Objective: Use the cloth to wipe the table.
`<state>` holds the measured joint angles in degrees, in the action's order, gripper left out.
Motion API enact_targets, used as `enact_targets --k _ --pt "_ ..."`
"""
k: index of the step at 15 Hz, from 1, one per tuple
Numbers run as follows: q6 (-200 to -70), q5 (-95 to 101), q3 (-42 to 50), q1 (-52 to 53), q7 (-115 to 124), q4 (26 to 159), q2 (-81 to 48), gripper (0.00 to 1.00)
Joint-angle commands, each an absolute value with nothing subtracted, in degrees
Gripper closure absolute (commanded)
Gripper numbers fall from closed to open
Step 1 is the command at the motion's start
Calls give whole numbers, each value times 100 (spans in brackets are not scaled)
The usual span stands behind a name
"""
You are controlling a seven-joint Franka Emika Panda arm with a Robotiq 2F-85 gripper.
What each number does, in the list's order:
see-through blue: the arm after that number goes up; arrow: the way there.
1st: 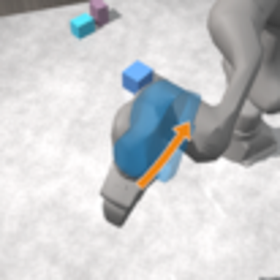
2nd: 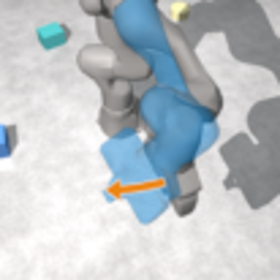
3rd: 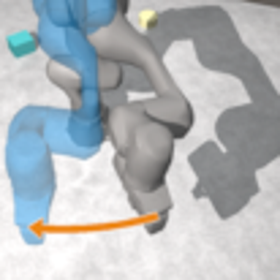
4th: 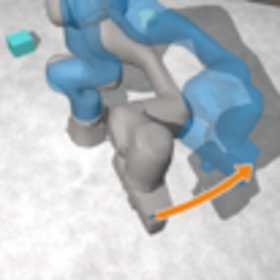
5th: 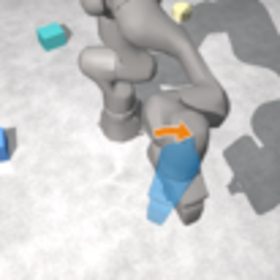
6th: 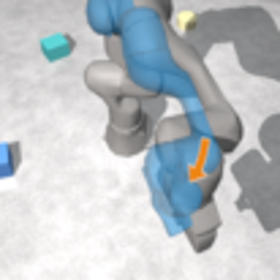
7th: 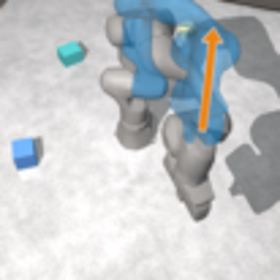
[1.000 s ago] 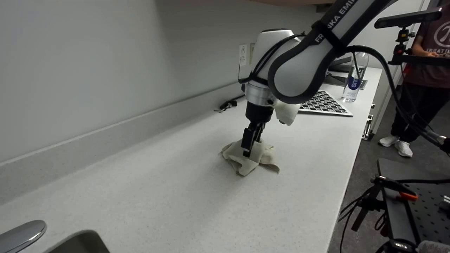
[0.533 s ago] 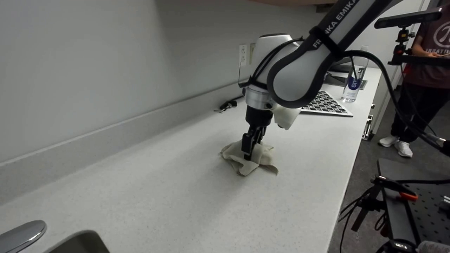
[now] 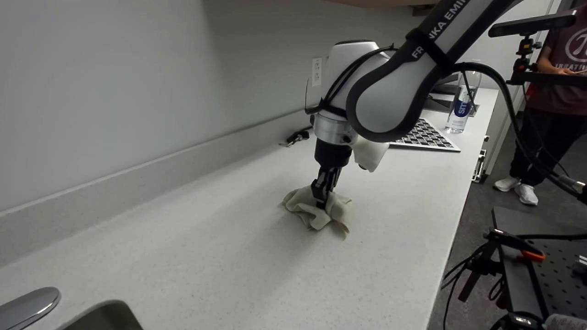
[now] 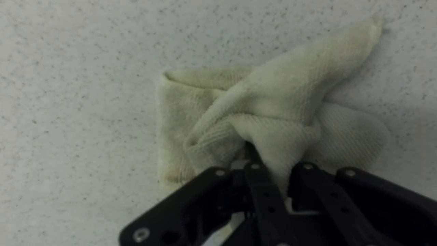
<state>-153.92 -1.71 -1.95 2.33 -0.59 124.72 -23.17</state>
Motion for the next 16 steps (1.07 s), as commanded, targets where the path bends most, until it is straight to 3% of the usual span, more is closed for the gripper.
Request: enact_targets --k 1,9,16 --pt "-15325 -94 -394 454 -1 12285 -2433 100" --pt "-15223 -240 -1282 843 -425 11924 -2778 97" --pt "-14574 -348 -2077 581 -1980 11942 -2873 97"
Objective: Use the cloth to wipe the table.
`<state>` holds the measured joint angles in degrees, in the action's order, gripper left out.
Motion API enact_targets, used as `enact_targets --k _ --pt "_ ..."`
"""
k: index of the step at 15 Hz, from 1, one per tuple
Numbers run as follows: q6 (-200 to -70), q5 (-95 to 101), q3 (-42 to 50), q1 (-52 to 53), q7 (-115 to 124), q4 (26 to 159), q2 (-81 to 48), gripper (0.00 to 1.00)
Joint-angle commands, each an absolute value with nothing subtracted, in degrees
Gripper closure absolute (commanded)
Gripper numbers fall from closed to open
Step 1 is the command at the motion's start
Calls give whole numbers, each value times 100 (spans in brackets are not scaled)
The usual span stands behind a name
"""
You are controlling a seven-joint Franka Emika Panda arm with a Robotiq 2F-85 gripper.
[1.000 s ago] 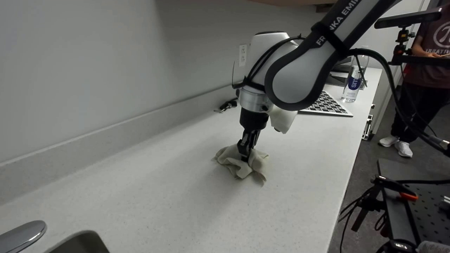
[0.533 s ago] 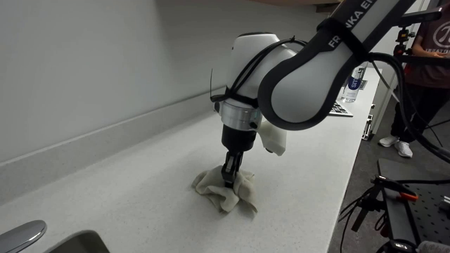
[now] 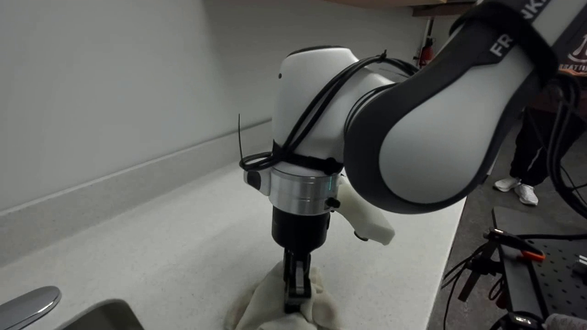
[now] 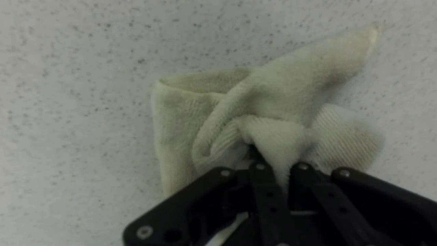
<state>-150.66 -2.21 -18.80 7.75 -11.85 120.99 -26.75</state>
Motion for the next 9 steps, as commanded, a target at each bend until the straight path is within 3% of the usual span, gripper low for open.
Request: enact_targets --k 1,5,9 --pt "-14318 -257 -2021 574 -2174 11827 -2932 97" --pt "-13504 404 -1450 766 -2449 11198 -3162 97" --pt "-13671 1155 -899 874 -2147 10489 -3523 97"
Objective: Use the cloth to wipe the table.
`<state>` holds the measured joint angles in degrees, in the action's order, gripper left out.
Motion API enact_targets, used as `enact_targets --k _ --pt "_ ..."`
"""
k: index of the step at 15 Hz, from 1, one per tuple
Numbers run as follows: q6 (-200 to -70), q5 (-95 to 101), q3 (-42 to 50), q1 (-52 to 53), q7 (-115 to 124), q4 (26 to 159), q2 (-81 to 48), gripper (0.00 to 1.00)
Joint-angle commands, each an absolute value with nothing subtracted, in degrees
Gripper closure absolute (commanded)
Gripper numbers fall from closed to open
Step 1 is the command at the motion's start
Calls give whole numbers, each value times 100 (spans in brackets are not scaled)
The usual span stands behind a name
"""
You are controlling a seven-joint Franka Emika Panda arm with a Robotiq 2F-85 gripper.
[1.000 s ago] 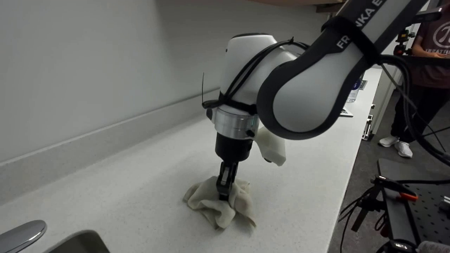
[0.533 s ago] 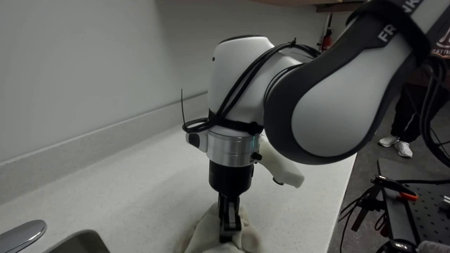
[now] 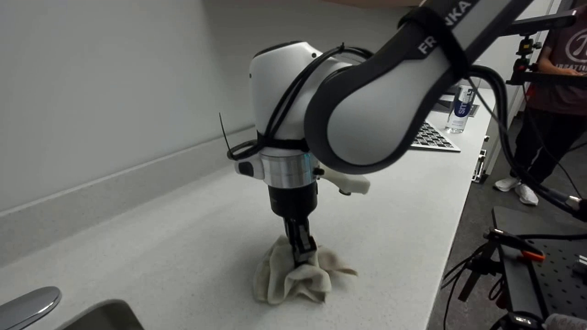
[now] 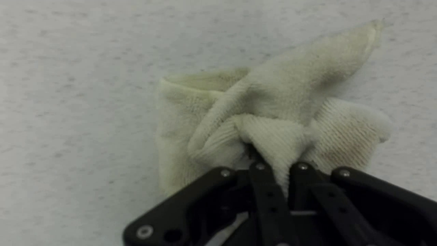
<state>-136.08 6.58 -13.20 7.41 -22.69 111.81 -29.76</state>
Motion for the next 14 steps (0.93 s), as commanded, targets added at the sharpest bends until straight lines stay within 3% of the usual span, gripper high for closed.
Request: enact_targets --k 1,8,14 --pt "-13886 1336 -747 928 -1978 10292 -3647 97" --pt "-15190 1483 -114 1126 -561 9287 -4375 97" --pt "-14672 1473 166 1369 280 9641 -4146 97"
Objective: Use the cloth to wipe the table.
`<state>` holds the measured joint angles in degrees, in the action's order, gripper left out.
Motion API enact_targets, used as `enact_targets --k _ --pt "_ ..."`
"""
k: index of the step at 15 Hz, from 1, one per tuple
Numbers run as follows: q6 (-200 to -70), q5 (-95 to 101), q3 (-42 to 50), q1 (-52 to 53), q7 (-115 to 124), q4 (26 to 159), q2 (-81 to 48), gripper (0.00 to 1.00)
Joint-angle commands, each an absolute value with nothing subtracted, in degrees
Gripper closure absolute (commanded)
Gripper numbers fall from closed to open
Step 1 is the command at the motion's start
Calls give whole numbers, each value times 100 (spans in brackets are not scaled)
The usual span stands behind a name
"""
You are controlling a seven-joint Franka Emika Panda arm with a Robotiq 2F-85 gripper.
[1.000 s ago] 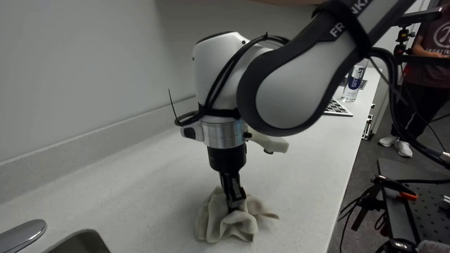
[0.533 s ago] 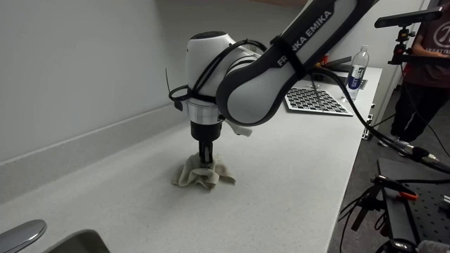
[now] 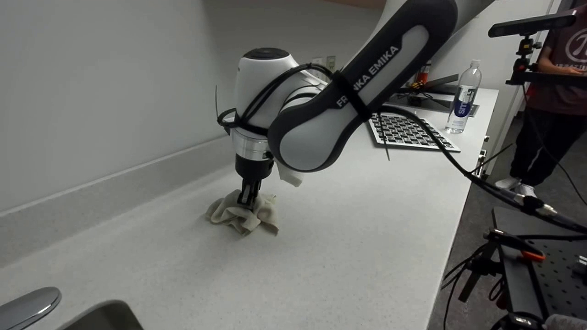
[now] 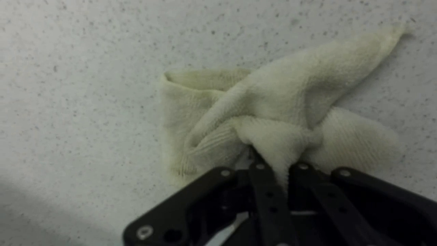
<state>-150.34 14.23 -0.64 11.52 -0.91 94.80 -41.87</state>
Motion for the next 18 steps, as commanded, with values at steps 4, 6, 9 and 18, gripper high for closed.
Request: enact_targets --k 4,6,9,18 --pt "-14487 1336 94 1299 510 10466 -3526 97" --pt "-14349 1141 -65 1200 557 11002 -3145 97" --pt "-14165 738 -309 1061 505 11797 -2567 97" --pt "-13047 -714 -749 713 234 13185 -1507 97"
